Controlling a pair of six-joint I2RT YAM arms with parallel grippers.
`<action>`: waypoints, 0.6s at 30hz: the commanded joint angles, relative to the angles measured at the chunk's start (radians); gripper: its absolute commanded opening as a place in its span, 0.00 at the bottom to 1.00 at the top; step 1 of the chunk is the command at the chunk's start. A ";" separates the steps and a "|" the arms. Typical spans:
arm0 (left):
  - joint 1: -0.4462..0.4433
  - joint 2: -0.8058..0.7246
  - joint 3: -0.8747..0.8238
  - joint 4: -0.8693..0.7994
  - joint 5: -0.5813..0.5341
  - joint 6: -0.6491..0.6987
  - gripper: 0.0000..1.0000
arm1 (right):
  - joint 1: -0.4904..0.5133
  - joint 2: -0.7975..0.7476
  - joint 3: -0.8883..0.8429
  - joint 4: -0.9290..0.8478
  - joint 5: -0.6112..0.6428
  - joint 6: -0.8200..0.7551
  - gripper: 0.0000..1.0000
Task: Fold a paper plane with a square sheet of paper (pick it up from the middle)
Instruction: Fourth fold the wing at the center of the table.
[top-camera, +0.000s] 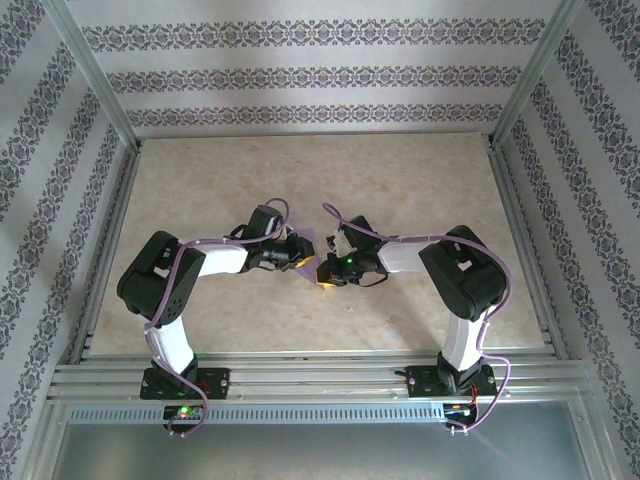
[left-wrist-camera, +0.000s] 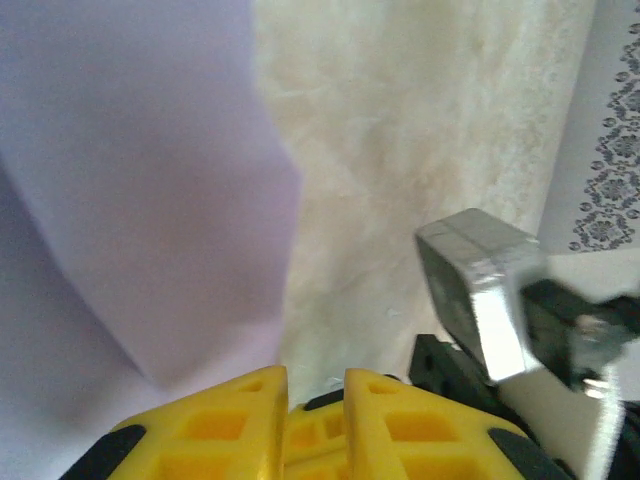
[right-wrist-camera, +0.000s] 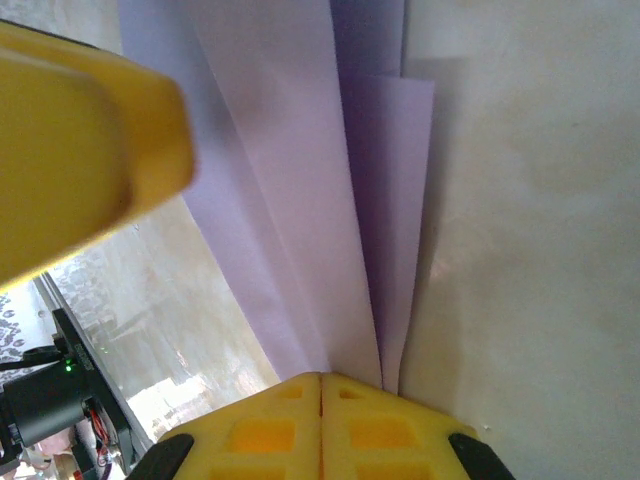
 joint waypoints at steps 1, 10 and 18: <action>-0.010 -0.035 0.019 -0.047 -0.001 0.041 0.23 | -0.005 0.025 -0.023 -0.009 0.023 -0.005 0.08; -0.010 0.017 0.021 -0.054 0.001 0.053 0.17 | -0.014 0.030 -0.023 -0.027 0.036 0.004 0.07; -0.010 0.069 0.062 -0.102 -0.012 0.099 0.15 | -0.011 0.036 -0.003 -0.089 0.067 -0.010 0.06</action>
